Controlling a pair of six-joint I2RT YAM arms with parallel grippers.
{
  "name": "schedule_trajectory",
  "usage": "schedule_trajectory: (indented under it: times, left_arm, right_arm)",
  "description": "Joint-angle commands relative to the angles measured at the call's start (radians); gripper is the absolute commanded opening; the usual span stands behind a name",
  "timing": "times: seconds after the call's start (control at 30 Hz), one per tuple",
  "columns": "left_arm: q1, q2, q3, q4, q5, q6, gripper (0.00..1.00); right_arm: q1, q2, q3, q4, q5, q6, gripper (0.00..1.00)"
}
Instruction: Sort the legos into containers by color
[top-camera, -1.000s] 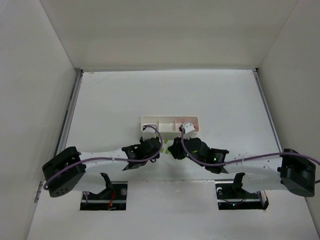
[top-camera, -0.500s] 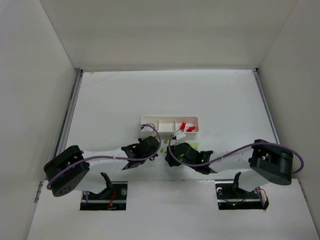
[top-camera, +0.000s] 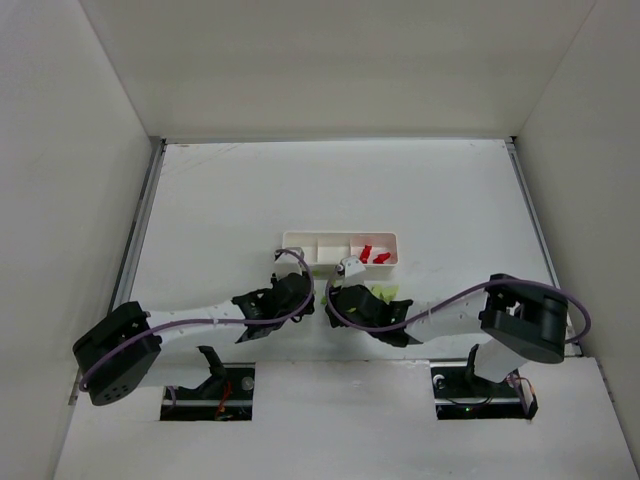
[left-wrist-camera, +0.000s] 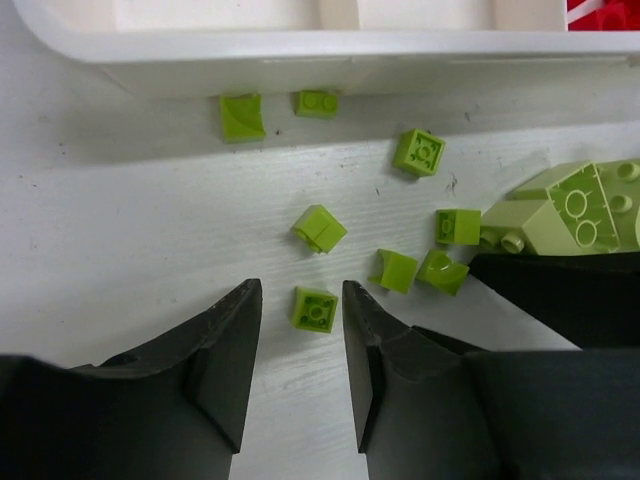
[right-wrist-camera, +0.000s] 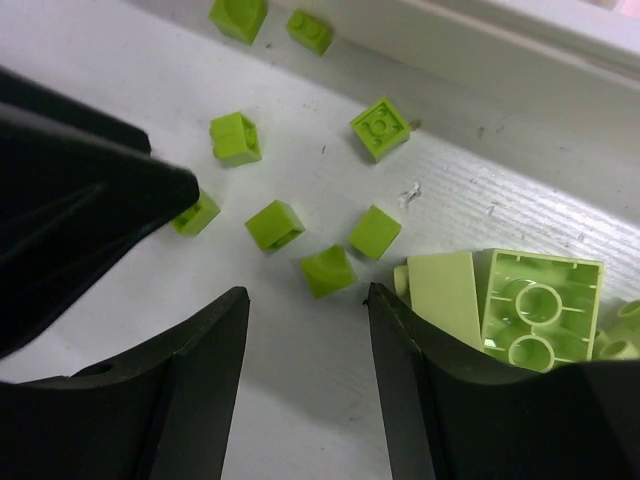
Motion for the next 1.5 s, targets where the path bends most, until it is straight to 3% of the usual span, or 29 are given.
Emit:
schedule_trajectory:
  times: [0.0, 0.1, 0.23, 0.5, 0.7, 1.0, 1.27, 1.47]
  left_arm:
    - [-0.003, -0.001, -0.007, -0.024, 0.028, -0.007, 0.36]
    - [-0.006, -0.001, -0.017, -0.03, 0.036, -0.01, 0.4]
    - [-0.005, 0.002, -0.024, -0.028, 0.039, -0.018, 0.4]
    - [-0.02, 0.026, -0.028, -0.001, 0.041, -0.024, 0.4]
    - [-0.025, 0.063, -0.022, 0.024, 0.038, -0.018, 0.4]
    - [-0.006, 0.076, -0.033, 0.038, 0.034, -0.007, 0.27]
    - [-0.023, 0.094, -0.041, 0.035, 0.035, -0.009, 0.32]
    - [-0.028, 0.079, -0.036, 0.012, 0.022, -0.004, 0.17]
  right_arm:
    - [0.008, 0.03, 0.022, -0.024, 0.052, -0.017, 0.55]
    - [0.009, 0.047, 0.034, -0.018, 0.052, -0.024, 0.49]
    - [0.023, 0.077, 0.048, -0.018, 0.069, -0.037, 0.48]
    - [0.057, 0.094, 0.075, -0.052, 0.104, -0.047, 0.32]
    - [0.06, -0.011, 0.031, -0.07, 0.121, -0.021, 0.3]
    - [0.057, -0.295, -0.04, -0.139, 0.133, 0.008, 0.3]
    - [-0.121, -0.397, 0.015, -0.063, 0.02, -0.053, 0.3]
    - [-0.204, -0.28, 0.137, -0.012, -0.04, -0.092, 0.3]
